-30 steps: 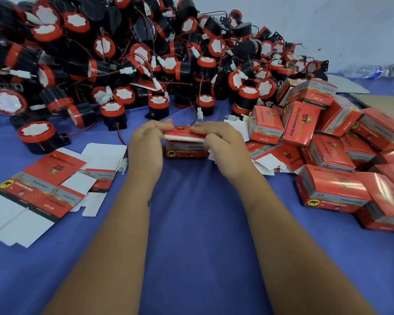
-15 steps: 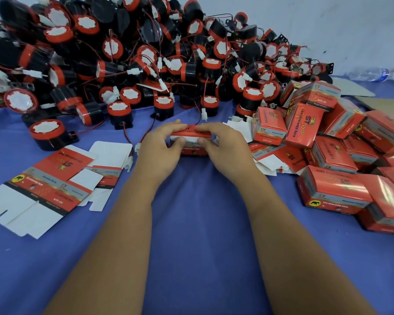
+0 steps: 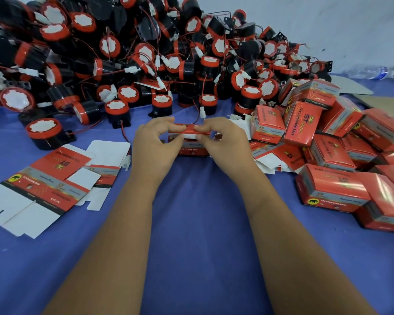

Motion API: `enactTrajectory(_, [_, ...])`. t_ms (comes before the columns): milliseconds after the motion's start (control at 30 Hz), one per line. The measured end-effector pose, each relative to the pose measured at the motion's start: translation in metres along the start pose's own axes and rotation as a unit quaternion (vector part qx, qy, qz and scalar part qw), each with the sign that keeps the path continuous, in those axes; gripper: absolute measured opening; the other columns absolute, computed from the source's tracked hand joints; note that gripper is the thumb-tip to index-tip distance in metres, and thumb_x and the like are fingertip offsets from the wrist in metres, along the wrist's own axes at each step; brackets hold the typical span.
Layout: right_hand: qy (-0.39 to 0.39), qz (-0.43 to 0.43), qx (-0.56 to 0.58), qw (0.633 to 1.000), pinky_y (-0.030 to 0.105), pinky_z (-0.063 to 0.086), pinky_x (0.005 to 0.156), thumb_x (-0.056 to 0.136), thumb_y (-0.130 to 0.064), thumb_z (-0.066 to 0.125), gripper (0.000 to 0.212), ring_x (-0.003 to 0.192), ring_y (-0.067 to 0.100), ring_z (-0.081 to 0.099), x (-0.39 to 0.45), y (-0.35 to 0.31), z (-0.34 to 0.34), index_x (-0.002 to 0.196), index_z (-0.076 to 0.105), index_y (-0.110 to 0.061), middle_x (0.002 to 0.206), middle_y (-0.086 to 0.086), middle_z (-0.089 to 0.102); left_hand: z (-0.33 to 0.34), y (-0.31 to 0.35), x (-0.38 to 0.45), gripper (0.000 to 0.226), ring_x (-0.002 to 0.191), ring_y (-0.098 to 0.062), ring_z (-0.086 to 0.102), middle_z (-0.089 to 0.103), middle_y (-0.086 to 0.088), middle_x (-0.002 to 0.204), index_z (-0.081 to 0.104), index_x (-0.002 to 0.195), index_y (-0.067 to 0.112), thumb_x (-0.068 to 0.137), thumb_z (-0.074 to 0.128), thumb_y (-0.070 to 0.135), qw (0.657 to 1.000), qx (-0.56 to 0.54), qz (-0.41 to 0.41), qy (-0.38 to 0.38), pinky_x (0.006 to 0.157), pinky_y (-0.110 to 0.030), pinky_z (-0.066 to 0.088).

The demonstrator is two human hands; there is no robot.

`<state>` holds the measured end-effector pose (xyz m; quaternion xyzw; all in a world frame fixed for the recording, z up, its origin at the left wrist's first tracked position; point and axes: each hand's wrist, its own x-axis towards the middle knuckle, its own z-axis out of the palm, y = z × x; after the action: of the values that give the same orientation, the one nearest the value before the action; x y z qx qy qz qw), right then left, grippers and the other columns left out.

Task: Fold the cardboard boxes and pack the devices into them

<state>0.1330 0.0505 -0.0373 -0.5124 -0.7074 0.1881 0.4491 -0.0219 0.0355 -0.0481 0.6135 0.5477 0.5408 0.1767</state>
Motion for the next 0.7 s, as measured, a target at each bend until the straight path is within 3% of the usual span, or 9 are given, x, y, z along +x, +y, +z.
enactTrajectory(33, [0.009, -0.019, -0.015, 1.0, 0.017, 0.046, 0.085, 0.087, -0.011, 0.072, 0.017, 0.095, 0.009, 0.054, -0.0002, 0.0002, -0.0001, 0.104, 0.075, -0.013, 0.1, -0.01, 0.054, 0.0, 0.0001, -0.0002, 0.021, 0.122, -0.016, 0.05, 0.062, 0.007, 0.124, 0.075, 0.102, 0.025, 0.086, 0.071, 0.011, 0.999, 0.042, 0.024, 0.007, 0.101, -0.025, 0.044])
enactTrajectory(67, [0.016, -0.034, -0.031, 0.999, 0.018, 0.046, 0.083, 0.086, -0.011, 0.073, 0.017, 0.095, 0.012, 0.054, -0.0004, 0.0004, -0.0004, 0.103, 0.076, -0.012, 0.098, -0.007, 0.052, 0.0, 0.0006, -0.0007, 0.02, 0.119, -0.017, 0.048, 0.061, 0.007, 0.121, 0.076, 0.102, 0.021, 0.085, 0.073, 0.013, 0.996, 0.075, 0.046, 0.013, 0.099, -0.015, 0.039])
enactTrajectory(100, [0.023, -0.046, -0.044, 0.998, 0.021, 0.047, 0.082, 0.085, -0.011, 0.074, 0.017, 0.094, 0.014, 0.054, -0.0004, 0.0004, -0.0008, 0.102, 0.076, -0.012, 0.096, -0.006, 0.051, 0.0001, 0.0012, -0.0015, 0.019, 0.116, -0.016, 0.045, 0.06, 0.006, 0.119, 0.077, 0.101, 0.018, 0.083, 0.075, 0.014, 0.993, 0.102, 0.065, 0.016, 0.094, -0.004, 0.031])
enactTrajectory(167, [0.027, -0.06, -0.067, 0.996, 0.028, 0.048, 0.08, 0.085, -0.011, 0.074, 0.018, 0.091, 0.018, 0.053, -0.0006, -0.0001, -0.0011, 0.103, 0.076, -0.011, 0.092, -0.003, 0.05, 0.0004, 0.0023, -0.0032, 0.021, 0.11, -0.015, 0.041, 0.059, 0.0, 0.116, 0.077, 0.1, 0.012, 0.08, 0.077, 0.014, 0.986, 0.138, 0.088, 0.015, 0.081, 0.002, 0.024])
enactTrajectory(300, [0.021, -0.073, -0.082, 0.994, 0.034, 0.048, 0.079, 0.087, -0.012, 0.072, 0.017, 0.089, 0.018, 0.053, -0.0011, -0.0014, -0.002, 0.103, 0.077, -0.01, 0.089, 0.0, 0.051, -0.0003, 0.0027, -0.0034, 0.023, 0.106, -0.025, 0.044, 0.058, -0.004, 0.104, 0.077, 0.103, 0.008, 0.081, 0.078, 0.013, 0.979, 0.174, 0.104, 0.023, 0.078, -0.014, 0.026])
enactTrajectory(433, [0.012, -0.083, -0.081, 0.993, 0.038, 0.047, 0.078, 0.088, -0.011, 0.066, 0.016, 0.09, 0.018, 0.051, -0.003, -0.0015, -0.0038, 0.097, 0.078, -0.008, 0.088, -0.001, 0.051, -0.0006, 0.0037, -0.0031, 0.019, 0.094, -0.023, 0.044, 0.054, -0.001, 0.088, 0.079, 0.102, 0.012, 0.084, 0.077, 0.019, 0.98, 0.173, 0.092, 0.02, 0.074, -0.024, 0.031])
enactTrajectory(533, [-0.002, -0.087, -0.104, 0.991, 0.039, 0.046, 0.083, 0.086, -0.012, 0.064, 0.017, 0.101, 0.021, 0.05, -0.003, -0.001, -0.0008, 0.09, 0.078, -0.005, 0.099, 0.003, 0.058, 0.0002, 0.0049, -0.0026, 0.013, 0.084, -0.024, 0.042, 0.044, 0.002, 0.076, 0.081, 0.094, 0.015, 0.087, 0.074, 0.024, 0.977, 0.195, 0.085, 0.011, 0.068, -0.034, 0.033])
enactTrajectory(633, [-0.016, -0.057, -0.089, 0.994, 0.031, 0.04, 0.09, 0.085, -0.013, 0.062, 0.016, 0.112, 0.019, 0.047, -0.0015, 0.0017, 0.0015, 0.083, 0.076, -0.007, 0.115, 0.003, 0.061, 0.0017, 0.0032, -0.0035, 0.013, 0.086, -0.024, 0.047, 0.043, 0.004, 0.078, 0.081, 0.093, 0.015, 0.087, 0.074, 0.023, 0.981, 0.182, 0.067, 0.009, 0.068, -0.036, 0.037])
enactTrajectory(700, [-0.033, -0.037, -0.058, 0.997, 0.036, 0.044, 0.087, 0.083, -0.013, 0.061, 0.014, 0.104, 0.024, 0.051, -0.002, 0.0024, 0.0024, 0.079, 0.072, -0.007, 0.104, 0.006, 0.062, 0.0035, 0.0022, -0.0054, 0.013, 0.086, -0.014, 0.047, 0.045, 0.007, 0.089, 0.079, 0.094, 0.014, 0.086, 0.075, 0.023, 0.987, 0.152, 0.047, 0.013, 0.069, -0.03, 0.037])
